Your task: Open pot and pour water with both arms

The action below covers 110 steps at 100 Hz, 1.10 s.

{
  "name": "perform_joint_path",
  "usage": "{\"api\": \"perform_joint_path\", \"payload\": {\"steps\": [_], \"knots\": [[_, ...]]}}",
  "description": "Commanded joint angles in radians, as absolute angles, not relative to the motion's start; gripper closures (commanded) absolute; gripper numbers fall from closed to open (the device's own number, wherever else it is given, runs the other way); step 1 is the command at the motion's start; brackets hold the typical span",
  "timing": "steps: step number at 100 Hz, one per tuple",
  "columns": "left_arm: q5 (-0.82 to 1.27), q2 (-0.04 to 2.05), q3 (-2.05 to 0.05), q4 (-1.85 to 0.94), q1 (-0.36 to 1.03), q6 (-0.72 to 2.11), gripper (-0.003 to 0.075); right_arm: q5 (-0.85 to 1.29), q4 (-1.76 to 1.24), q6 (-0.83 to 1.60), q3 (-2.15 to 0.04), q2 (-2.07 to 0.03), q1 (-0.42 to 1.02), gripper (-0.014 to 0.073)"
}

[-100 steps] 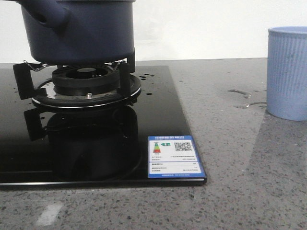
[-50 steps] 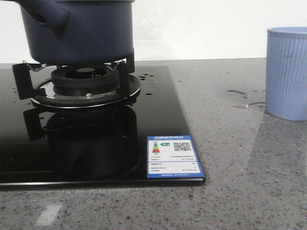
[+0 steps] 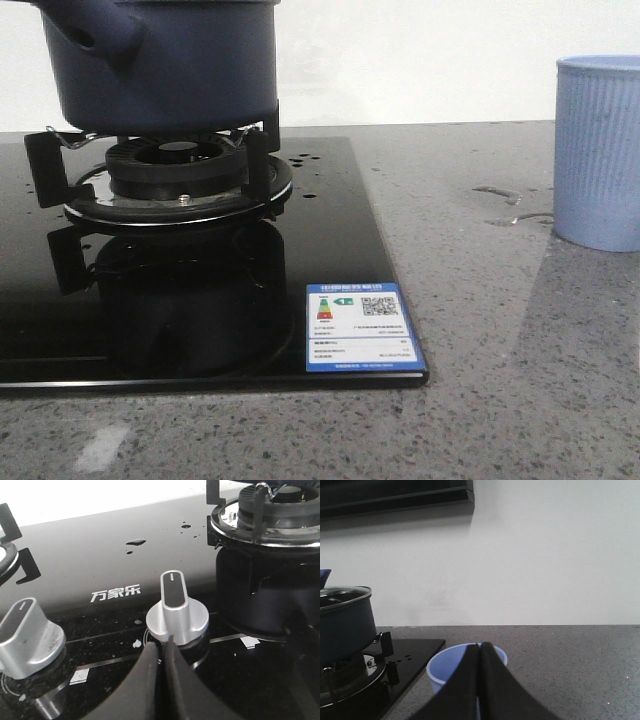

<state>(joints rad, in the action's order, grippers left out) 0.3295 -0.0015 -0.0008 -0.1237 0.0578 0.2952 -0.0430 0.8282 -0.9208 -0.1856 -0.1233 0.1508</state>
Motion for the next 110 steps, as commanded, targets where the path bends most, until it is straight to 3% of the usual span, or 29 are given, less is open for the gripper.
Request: {"api": "perform_joint_path", "payload": {"steps": [1,84,110], "knots": [[0.279,-0.028,0.011,-0.129,0.056,0.285,0.074,-0.093,0.828,-0.924,-0.212,-0.134,0.15,0.0669],[0.279,-0.028,0.011,-0.13,0.056,0.285,0.074,-0.025,0.823,-0.919,-0.118,-0.133,0.15,0.0669],[0.279,-0.028,0.011,-0.13,0.056,0.285,0.074,-0.071,0.26,-0.244,0.038,-0.132,0.14,0.0669]]}}
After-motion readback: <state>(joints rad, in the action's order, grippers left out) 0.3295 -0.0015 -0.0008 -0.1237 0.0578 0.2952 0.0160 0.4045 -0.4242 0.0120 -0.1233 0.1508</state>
